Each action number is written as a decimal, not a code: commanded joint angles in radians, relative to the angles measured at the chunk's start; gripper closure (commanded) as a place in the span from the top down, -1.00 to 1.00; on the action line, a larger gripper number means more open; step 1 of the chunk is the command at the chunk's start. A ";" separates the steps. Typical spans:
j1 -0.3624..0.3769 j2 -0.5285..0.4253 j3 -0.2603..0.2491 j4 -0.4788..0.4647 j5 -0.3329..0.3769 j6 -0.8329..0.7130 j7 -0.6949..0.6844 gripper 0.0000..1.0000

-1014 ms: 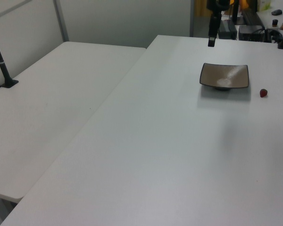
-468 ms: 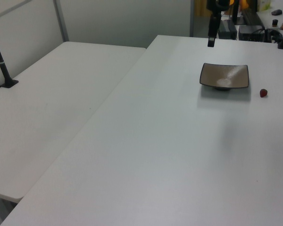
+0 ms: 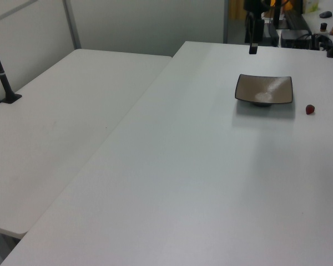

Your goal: Strawberries on a ceramic plate

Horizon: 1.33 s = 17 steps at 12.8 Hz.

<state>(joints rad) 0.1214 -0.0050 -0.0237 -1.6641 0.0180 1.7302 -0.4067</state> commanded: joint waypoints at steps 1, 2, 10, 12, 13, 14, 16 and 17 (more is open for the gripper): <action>-0.005 -0.021 -0.031 -0.017 -0.001 -0.041 -0.270 1.00; -0.020 -0.026 -0.032 -0.017 0.000 -0.050 -0.288 1.00; -0.080 -0.193 -0.032 -0.225 0.002 -0.147 -0.264 1.00; -0.106 -0.237 -0.032 -0.287 -0.001 -0.158 -0.264 1.00; -0.132 -0.254 -0.032 -0.310 -0.004 -0.162 -0.265 1.00; -0.150 -0.266 -0.032 -0.330 -0.009 -0.158 -0.265 1.00; -0.174 -0.268 -0.032 -0.390 -0.021 -0.143 -0.265 1.00; -0.186 -0.268 -0.032 -0.423 -0.045 -0.136 -0.265 1.00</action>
<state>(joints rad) -0.0463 -0.2431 -0.0566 -1.9930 0.0149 1.5768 -0.6634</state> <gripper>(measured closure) 0.000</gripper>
